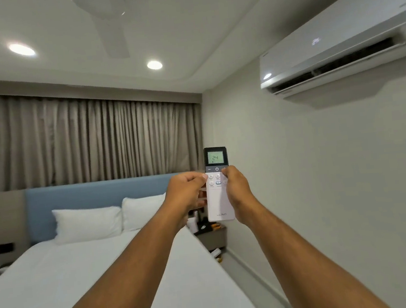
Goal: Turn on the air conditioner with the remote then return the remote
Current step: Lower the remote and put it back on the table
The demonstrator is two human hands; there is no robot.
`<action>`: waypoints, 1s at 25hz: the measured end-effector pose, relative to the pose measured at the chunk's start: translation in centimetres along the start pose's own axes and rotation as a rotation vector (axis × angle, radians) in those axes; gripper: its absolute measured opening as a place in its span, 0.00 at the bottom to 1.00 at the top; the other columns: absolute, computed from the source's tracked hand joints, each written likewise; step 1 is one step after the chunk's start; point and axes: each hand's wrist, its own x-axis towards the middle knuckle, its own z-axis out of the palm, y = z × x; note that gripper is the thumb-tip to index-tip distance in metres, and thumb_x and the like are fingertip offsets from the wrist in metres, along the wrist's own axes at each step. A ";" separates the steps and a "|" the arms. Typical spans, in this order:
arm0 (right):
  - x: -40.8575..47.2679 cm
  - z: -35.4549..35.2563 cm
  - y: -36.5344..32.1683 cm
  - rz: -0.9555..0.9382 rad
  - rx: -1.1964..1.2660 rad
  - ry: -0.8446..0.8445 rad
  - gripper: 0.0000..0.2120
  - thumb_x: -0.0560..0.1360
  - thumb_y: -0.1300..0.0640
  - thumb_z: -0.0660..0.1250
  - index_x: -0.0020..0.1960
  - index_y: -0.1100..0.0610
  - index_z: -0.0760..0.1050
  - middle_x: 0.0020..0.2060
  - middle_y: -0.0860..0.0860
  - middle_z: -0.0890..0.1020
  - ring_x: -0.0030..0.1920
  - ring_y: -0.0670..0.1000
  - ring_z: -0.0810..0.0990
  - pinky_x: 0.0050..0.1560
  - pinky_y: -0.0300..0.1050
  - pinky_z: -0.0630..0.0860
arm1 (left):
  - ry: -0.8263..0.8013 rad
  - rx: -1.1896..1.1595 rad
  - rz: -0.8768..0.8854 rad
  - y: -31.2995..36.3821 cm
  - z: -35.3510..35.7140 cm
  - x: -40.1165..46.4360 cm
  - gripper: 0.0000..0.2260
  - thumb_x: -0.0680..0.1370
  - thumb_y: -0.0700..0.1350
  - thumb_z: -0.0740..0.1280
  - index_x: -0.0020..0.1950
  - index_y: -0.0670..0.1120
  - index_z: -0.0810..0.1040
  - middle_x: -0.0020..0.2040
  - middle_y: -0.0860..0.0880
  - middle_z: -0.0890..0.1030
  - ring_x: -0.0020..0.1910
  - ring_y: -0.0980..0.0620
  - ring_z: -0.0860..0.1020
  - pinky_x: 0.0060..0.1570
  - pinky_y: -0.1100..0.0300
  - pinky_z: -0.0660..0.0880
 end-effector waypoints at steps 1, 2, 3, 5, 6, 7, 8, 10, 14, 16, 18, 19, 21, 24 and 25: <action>0.2 1.2 1.0 0.022 0.009 -0.032 0.12 0.76 0.52 0.53 0.44 0.54 0.73 0.32 0.51 0.81 0.31 0.51 0.77 0.35 0.43 0.70 | 0.014 0.026 -0.018 -0.7 -1.3 -0.1 0.06 0.78 0.43 0.66 0.49 0.43 0.82 0.40 0.47 0.86 0.32 0.53 0.83 0.28 0.61 0.78; 0.3 2.4 1.9 0.043 0.018 -0.062 0.11 0.76 0.53 0.53 0.46 0.55 0.73 0.34 0.53 0.81 0.32 0.53 0.77 0.37 0.44 0.71 | 0.032 0.064 -0.032 -1.4 -2.3 -0.1 0.06 0.78 0.43 0.66 0.50 0.43 0.81 0.42 0.46 0.85 0.35 0.52 0.84 0.30 0.59 0.79; 0.5 3.5 2.8 0.065 0.023 -0.090 0.12 0.76 0.53 0.53 0.47 0.55 0.74 0.37 0.54 0.82 0.34 0.54 0.77 0.38 0.45 0.71 | 0.059 0.106 -0.045 -2.1 -3.3 -0.1 0.07 0.79 0.44 0.65 0.50 0.43 0.81 0.44 0.45 0.85 0.38 0.50 0.84 0.33 0.58 0.80; 0.7 5.3 4.5 0.104 0.000 -0.137 0.11 0.76 0.53 0.53 0.47 0.55 0.74 0.37 0.54 0.82 0.35 0.54 0.78 0.38 0.44 0.72 | 0.098 0.156 -0.071 -3.5 -5.1 0.0 0.06 0.79 0.44 0.65 0.50 0.43 0.80 0.46 0.45 0.85 0.41 0.48 0.83 0.34 0.58 0.80; 0.8 6.1 5.5 0.122 -0.015 -0.162 0.11 0.77 0.53 0.54 0.48 0.54 0.74 0.37 0.54 0.82 0.35 0.53 0.78 0.37 0.44 0.72 | 0.116 0.167 -0.088 -4.4 -5.9 -0.1 0.06 0.79 0.44 0.64 0.49 0.44 0.80 0.45 0.45 0.84 0.41 0.49 0.83 0.33 0.59 0.80; 0.9 6.7 6.4 0.137 -0.030 -0.187 0.11 0.77 0.53 0.54 0.48 0.54 0.74 0.38 0.54 0.82 0.36 0.53 0.79 0.36 0.44 0.72 | 0.135 0.178 -0.106 -5.2 -6.5 -0.1 0.06 0.80 0.43 0.64 0.48 0.44 0.80 0.45 0.46 0.84 0.41 0.49 0.83 0.32 0.60 0.79; 0.9 7.2 7.3 0.150 -0.046 -0.212 0.11 0.78 0.52 0.54 0.50 0.53 0.75 0.39 0.54 0.83 0.37 0.53 0.80 0.36 0.44 0.72 | 0.158 0.182 -0.131 -6.2 -7.1 -0.2 0.06 0.80 0.43 0.64 0.48 0.44 0.80 0.45 0.46 0.84 0.41 0.49 0.83 0.32 0.60 0.79; 1.0 7.9 9.9 0.170 -0.086 -0.245 0.11 0.79 0.51 0.56 0.50 0.52 0.76 0.41 0.52 0.84 0.41 0.53 0.82 0.35 0.44 0.74 | 0.207 0.178 -0.190 -8.8 -8.3 -0.6 0.06 0.80 0.43 0.63 0.47 0.45 0.79 0.45 0.47 0.84 0.42 0.49 0.83 0.33 0.59 0.80; -0.5 8.2 17.8 0.250 -0.111 -0.273 0.09 0.79 0.55 0.60 0.47 0.55 0.79 0.45 0.53 0.86 0.42 0.52 0.84 0.35 0.44 0.77 | 0.287 0.136 -0.357 -16.1 -10.4 -3.1 0.06 0.79 0.41 0.64 0.45 0.45 0.79 0.44 0.47 0.84 0.40 0.50 0.83 0.34 0.58 0.80; -1.9 8.1 22.6 0.352 -0.136 -0.281 0.08 0.79 0.57 0.62 0.48 0.58 0.79 0.46 0.54 0.86 0.41 0.52 0.84 0.33 0.43 0.78 | 0.314 0.140 -0.462 -20.6 -11.1 -5.0 0.06 0.79 0.41 0.64 0.44 0.45 0.79 0.43 0.48 0.84 0.39 0.50 0.83 0.34 0.58 0.80; -3.7 8.1 27.8 0.469 -0.151 -0.284 0.07 0.79 0.59 0.62 0.48 0.59 0.79 0.47 0.56 0.86 0.42 0.54 0.84 0.33 0.43 0.78 | 0.328 0.135 -0.569 -25.4 -11.6 -7.3 0.06 0.79 0.41 0.64 0.44 0.45 0.79 0.43 0.48 0.84 0.40 0.49 0.83 0.34 0.58 0.80; -4.8 8.0 30.7 0.533 -0.159 -0.290 0.07 0.79 0.59 0.63 0.47 0.59 0.79 0.47 0.57 0.86 0.42 0.54 0.84 0.34 0.43 0.78 | 0.332 0.131 -0.627 -28.1 -11.9 -8.8 0.06 0.79 0.41 0.64 0.44 0.45 0.79 0.44 0.47 0.84 0.40 0.49 0.84 0.34 0.57 0.80; -7.5 7.7 36.1 0.656 -0.183 -0.300 0.08 0.79 0.60 0.63 0.45 0.59 0.79 0.47 0.58 0.86 0.41 0.55 0.84 0.36 0.45 0.80 | 0.343 0.134 -0.736 -33.1 -12.3 -11.9 0.06 0.79 0.41 0.64 0.44 0.45 0.79 0.44 0.46 0.84 0.42 0.48 0.84 0.35 0.56 0.81; -12.5 7.0 44.6 0.810 -0.236 -0.294 0.07 0.79 0.61 0.64 0.47 0.61 0.80 0.47 0.58 0.86 0.43 0.56 0.84 0.39 0.46 0.80 | 0.361 0.165 -0.915 -41.0 -12.7 -17.5 0.06 0.79 0.41 0.63 0.46 0.45 0.79 0.44 0.47 0.84 0.43 0.47 0.83 0.39 0.53 0.82; -14.1 6.6 46.9 0.842 -0.246 -0.278 0.07 0.78 0.61 0.65 0.48 0.62 0.81 0.47 0.59 0.86 0.43 0.56 0.84 0.39 0.45 0.80 | 0.362 0.165 -0.960 -43.2 -12.7 -19.3 0.06 0.80 0.41 0.63 0.47 0.45 0.79 0.45 0.47 0.84 0.44 0.46 0.83 0.41 0.52 0.82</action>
